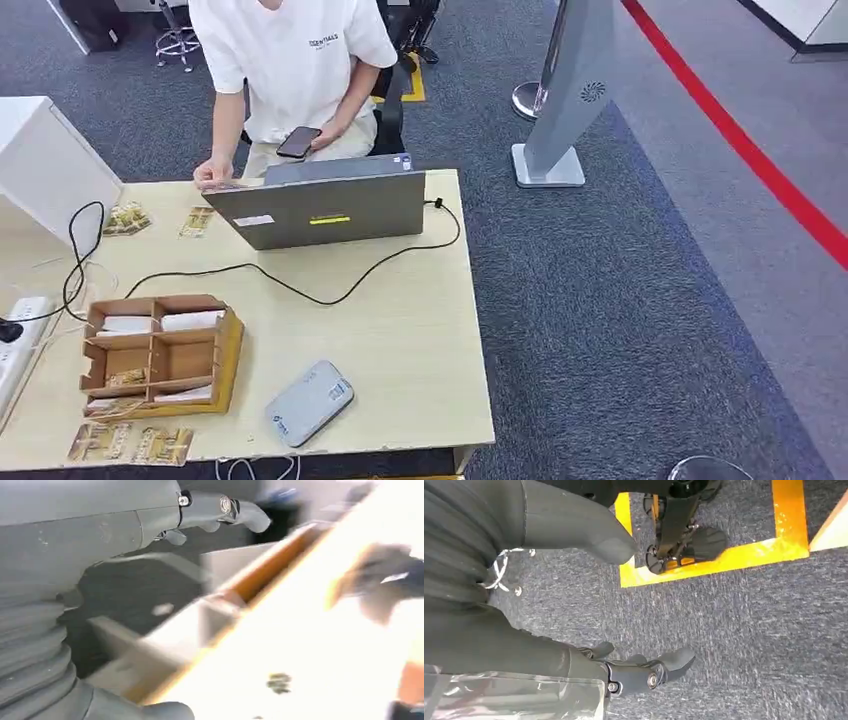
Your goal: Pass the card to the sensor for recognition and then transmit it.
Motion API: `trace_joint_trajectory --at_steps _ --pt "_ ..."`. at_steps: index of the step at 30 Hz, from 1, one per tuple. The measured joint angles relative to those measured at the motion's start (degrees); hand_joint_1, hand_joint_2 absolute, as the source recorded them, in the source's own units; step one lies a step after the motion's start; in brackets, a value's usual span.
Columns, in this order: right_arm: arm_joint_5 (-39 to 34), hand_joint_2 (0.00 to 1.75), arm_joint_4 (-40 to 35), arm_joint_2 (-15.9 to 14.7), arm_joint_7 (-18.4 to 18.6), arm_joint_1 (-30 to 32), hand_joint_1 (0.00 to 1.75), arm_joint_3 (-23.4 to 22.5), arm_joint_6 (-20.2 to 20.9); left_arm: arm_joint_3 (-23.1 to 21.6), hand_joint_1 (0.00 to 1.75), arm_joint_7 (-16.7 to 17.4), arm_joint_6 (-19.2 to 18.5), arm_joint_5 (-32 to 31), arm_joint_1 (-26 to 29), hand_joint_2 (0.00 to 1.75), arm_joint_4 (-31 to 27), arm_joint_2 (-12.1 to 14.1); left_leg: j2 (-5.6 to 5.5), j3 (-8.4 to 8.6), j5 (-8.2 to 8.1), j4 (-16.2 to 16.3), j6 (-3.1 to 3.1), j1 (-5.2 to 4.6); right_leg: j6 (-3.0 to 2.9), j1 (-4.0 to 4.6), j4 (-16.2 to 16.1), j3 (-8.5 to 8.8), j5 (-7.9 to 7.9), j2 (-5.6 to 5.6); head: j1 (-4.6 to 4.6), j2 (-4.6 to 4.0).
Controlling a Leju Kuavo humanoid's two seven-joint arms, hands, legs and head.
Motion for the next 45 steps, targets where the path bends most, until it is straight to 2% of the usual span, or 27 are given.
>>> trace_joint_trajectory --at_steps 5,13,16,24,37,38,39,40,41,42,43,44,45 --pt "0.5 1.75 0.0 0.0 1.2 -0.2 0.0 1.4 -0.3 3.1 0.0 0.0 -0.2 0.5 -1.7 1.75 -15.4 -1.4 -0.04 -0.04 0.01 0.0 -0.02 0.0 0.0 0.0 0.0 -0.01 0.0 -0.04 0.02 0.0" --pt "1.0 1.75 0.0 0.0 2.4 -0.5 0.0 3.0 -0.1 4.6 0.0 0.0 -2.4 -0.1 -4.7 1.75 -31.9 -2.2 -0.04 -0.03 0.02 0.0 -0.03 0.0 -0.03 0.02 0.0 -0.01 0.02 -0.05 -0.07 -0.02" --pt "1.5 1.75 0.0 0.0 2.7 -0.5 0.0 3.9 0.4 4.6 0.0 0.0 -1.6 -0.4 -5.5 1.75 -36.2 -2.5 -0.02 -0.02 0.02 0.0 -0.04 0.01 -0.05 0.02 0.0 -0.02 0.03 -0.04 -0.09 -0.02" --pt "1.5 1.75 0.0 0.0 2.8 -0.6 0.0 4.9 0.5 4.6 0.0 0.0 -1.3 -0.5 -6.0 1.75 -40.8 -2.7 -0.03 -0.03 0.02 0.0 -0.04 0.0 -0.05 0.01 0.0 -0.03 0.03 -0.04 -0.09 -0.02" --pt "1.5 1.75 0.0 0.0 2.9 -0.6 0.0 5.0 0.6 4.6 0.0 0.0 -0.4 -0.5 -6.0 1.75 -41.8 -2.9 -0.03 -0.04 0.02 0.0 -0.04 0.0 -0.05 0.01 0.0 -0.02 0.03 -0.04 -0.09 -0.02" --pt "1.7 1.75 0.0 0.0 3.1 -0.6 0.0 5.0 0.8 4.2 0.0 0.0 2.6 -1.1 -5.2 1.75 -42.7 -2.9 -0.02 -0.03 0.05 0.0 -0.08 0.03 -0.06 0.03 0.0 -0.03 0.03 -0.01 -0.09 -0.02" --pt "2.1 1.75 0.0 0.0 3.8 -0.7 0.0 5.3 1.0 2.3 0.0 0.1 9.1 -4.0 -1.5 1.75 -46.8 -2.9 0.35 0.11 -0.08 0.1 -0.26 0.17 -0.15 0.09 0.0 -0.31 0.03 0.36 -0.13 -0.02" --pt "2.4 1.75 0.0 -0.1 4.2 -0.9 0.0 5.6 1.0 -0.1 0.0 0.1 16.5 -8.7 3.1 1.75 -52.1 -3.1 1.05 0.24 -0.34 0.3 -0.52 0.37 -0.27 0.27 -0.1 -0.67 0.1 1.12 -0.11 -0.02" --pt "2.7 1.75 0.0 -0.1 4.5 -0.9 0.0 6.0 1.2 -4.1 0.0 0.0 28.2 -16.9 6.1 1.75 -57.6 -3.2 1.43 0.2 -0.4 0.4 -0.45 0.34 -0.31 0.3 -0.1 -0.84 0.2 1.53 -0.09 0.0" --pt "3.1 1.75 0.0 -0.1 4.7 -0.9 0.0 6.4 1.6 -8.8 0.0 -0.1 39.3 -25.4 6.7 1.75 -60.4 -3.1 1.35 0.1 -0.29 0.4 -0.28 0.23 -0.17 0.23 -0.1 -0.82 0.26 1.47 -0.13 0.0" --pt "3.7 1.75 0.1 -0.1 4.6 -0.9 0.0 6.9 2.0 -15.7 0.0 -0.2 50.8 -33.6 6.7 1.75 -62.2 -2.9 1.04 0.0 -0.22 0.3 -0.19 0.15 -0.16 0.16 -0.1 -0.7 0.25 1.1 -0.11 0.0" --pt "4.1 1.75 0.0 -0.1 4.6 -1.1 0.0 7.4 2.2 -23.8 0.0 -0.2 59.3 -39.0 6.4 1.75 -62.6 -2.2 0.81 -0.1 -0.19 0.3 -0.18 0.17 -0.17 0.22 0.0 -0.57 0.26 0.81 -0.24 0.0" --pt "4.6 1.75 0.0 0.0 4.7 -1.5 0.0 8.1 2.6 -31.8 0.0 -0.2 64.2 -42.1 6.0 1.75 -62.8 -1.4 0.65 -0.09 -0.16 0.3 -0.22 0.15 -0.18 0.21 0.0 -0.32 0.27 0.62 -0.02 -0.02"
